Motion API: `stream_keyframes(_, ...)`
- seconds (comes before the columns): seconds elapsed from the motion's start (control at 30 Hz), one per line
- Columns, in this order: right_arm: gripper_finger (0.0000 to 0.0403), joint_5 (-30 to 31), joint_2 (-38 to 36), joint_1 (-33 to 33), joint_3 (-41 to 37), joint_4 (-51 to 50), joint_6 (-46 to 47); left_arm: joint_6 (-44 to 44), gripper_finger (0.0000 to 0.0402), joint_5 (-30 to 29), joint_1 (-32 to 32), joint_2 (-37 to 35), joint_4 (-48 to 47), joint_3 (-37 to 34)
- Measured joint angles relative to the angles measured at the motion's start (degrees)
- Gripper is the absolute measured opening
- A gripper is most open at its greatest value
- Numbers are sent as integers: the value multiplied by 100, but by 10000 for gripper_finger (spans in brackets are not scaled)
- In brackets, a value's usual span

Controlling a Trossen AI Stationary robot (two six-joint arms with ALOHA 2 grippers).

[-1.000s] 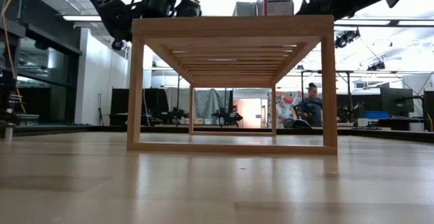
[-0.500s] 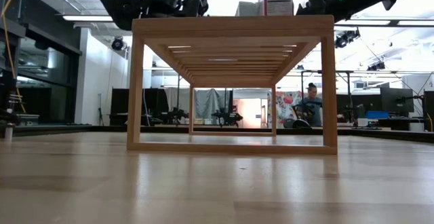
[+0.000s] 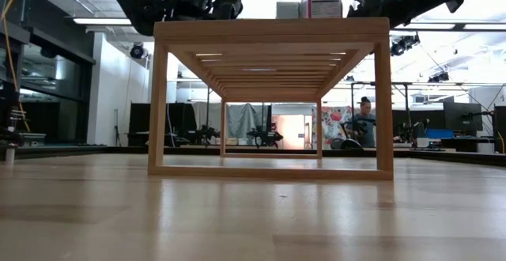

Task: Stack cereal on shelf
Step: Put the green cereal box on the shelf aligned with the green cereal box, then put the red cereal box on the shelf aligned with the red cereal box

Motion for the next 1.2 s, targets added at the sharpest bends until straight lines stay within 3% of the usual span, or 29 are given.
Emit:
stream_keyframes(0.5, 0, 48, -195, 1, 0, -105, -108, -236, 0, 8, 178, -132, -101, -7)
stream_keyframes(0.83, 0, 506, -1484, 1, 0, -936, 102, -150, 0, 9, 613, -1138, -1741, -155)
stream_keyframes(0.97, 0, 506, -1963, 1, 0, -1294, 206, -252, 0, 24, 481, -1521, -1328, -725)
stream_keyframes(1.2, 0, 500, -2285, 1, 0, -1551, 407, -830, 0, 29, 174, -1982, 525, -1895)
